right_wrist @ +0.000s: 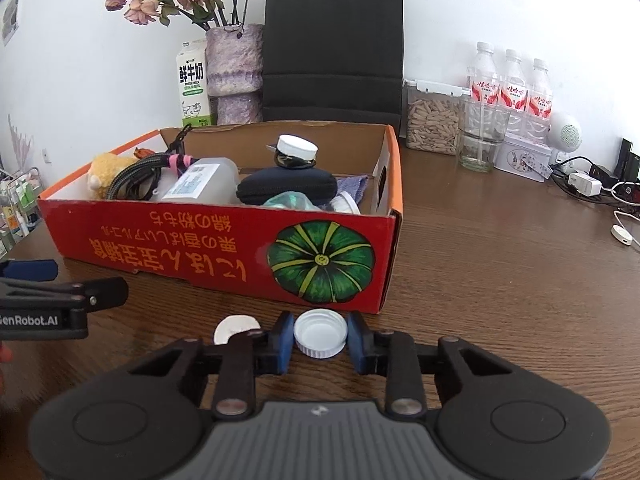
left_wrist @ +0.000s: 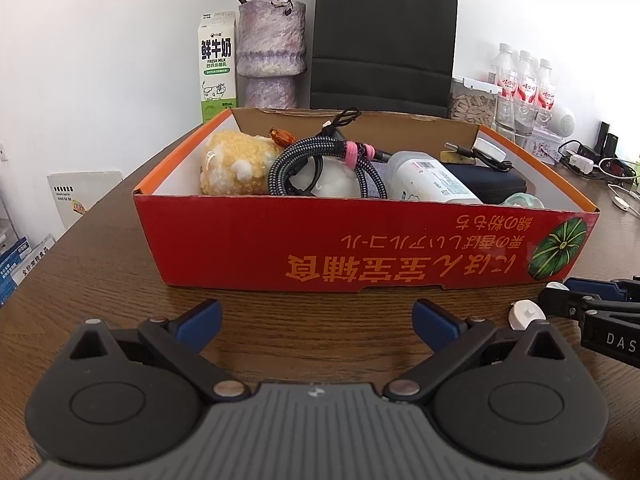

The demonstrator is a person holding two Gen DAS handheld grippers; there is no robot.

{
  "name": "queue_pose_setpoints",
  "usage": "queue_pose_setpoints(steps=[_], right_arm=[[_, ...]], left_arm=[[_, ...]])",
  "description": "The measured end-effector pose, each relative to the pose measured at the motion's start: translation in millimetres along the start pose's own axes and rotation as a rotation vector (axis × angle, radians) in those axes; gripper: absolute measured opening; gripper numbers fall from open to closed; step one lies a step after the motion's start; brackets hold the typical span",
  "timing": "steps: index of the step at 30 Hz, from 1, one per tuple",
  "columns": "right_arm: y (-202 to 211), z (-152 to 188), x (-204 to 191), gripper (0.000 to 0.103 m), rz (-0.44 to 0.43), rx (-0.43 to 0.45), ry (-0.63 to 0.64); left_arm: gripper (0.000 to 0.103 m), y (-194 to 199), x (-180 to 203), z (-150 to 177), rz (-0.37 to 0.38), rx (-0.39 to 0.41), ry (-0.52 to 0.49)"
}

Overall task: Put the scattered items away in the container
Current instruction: 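Grasp a white cap with the right tool while the left grasps another white cap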

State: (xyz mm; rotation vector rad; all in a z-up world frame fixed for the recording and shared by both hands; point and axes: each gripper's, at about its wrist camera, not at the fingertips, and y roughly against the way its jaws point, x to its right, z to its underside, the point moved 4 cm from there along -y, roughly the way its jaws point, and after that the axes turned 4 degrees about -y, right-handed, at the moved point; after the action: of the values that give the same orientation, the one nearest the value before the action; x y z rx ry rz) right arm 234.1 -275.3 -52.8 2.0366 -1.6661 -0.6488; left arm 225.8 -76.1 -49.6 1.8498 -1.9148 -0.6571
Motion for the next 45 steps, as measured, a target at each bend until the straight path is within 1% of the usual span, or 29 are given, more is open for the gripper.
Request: queue_pose_setpoints(steps=[3, 12, 14, 16, 19, 22, 30, 35, 39, 43, 45], right_arm=[[3, 2, 0, 0.027, -0.015, 0.004, -0.01], [10, 1, 12, 0.027, 0.027, 0.046, -0.067], [10, 1, 12, 0.027, 0.026, 0.047, -0.071], [10, 1, 13, 0.027, 0.025, 0.049, -0.072], [13, 0, 17, 0.027, 0.036, 0.07, -0.075], [14, -1, 20, 0.027, 0.035, 0.072, -0.081], [17, 0, 37, 0.027, 0.041, 0.071, -0.064], [20, 1, 53, 0.028, 0.051, 0.071, -0.075], [22, 2, 57, 0.028, 0.057, 0.073, -0.076], [22, 3, 58, 0.028, 0.07, 0.075, -0.077], [23, 3, 57, 0.028, 0.069, 0.077, -0.074]], left_arm=[[0.103, 0, 0, 0, 0.003, -0.001, 0.0], [0.103, 1, 1, 1, 0.004, 0.0, -0.002], [0.103, 1, 1, 1, 0.005, -0.003, 0.007], [0.103, 2, 5, 2, 0.021, -0.005, 0.025], [0.103, 5, 19, 3, 0.038, 0.005, 0.011], [0.103, 9, 34, 2, 0.048, 0.027, -0.004], [0.103, 9, 72, 2, 0.072, 0.035, -0.037], [0.103, 7, 92, 1, 0.085, 0.024, -0.051], [0.103, 5, 105, 2, 0.094, 0.012, -0.069], [0.103, 0, 110, 1, 0.078, -0.01, -0.054], [0.1, -2, 110, 2, 0.08, -0.025, -0.048]])
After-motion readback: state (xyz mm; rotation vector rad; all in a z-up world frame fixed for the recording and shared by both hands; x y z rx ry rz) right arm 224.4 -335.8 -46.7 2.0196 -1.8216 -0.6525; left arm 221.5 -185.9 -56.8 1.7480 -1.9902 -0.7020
